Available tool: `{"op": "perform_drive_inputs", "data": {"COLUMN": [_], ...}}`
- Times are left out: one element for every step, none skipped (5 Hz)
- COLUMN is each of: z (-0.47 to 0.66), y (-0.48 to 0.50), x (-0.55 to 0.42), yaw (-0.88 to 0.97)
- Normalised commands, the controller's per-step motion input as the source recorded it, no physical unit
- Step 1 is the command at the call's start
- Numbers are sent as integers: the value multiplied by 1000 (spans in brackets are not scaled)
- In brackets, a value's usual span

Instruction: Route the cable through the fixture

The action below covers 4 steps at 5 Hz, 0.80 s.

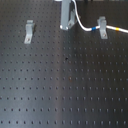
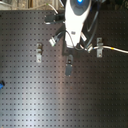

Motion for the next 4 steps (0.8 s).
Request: {"op": "perform_drive_inputs", "data": {"z": [237,507,526,435], "y": [41,217,299,457], "x": [-286,-96,-98,-36], "yaw": [0,0,0,146]}}
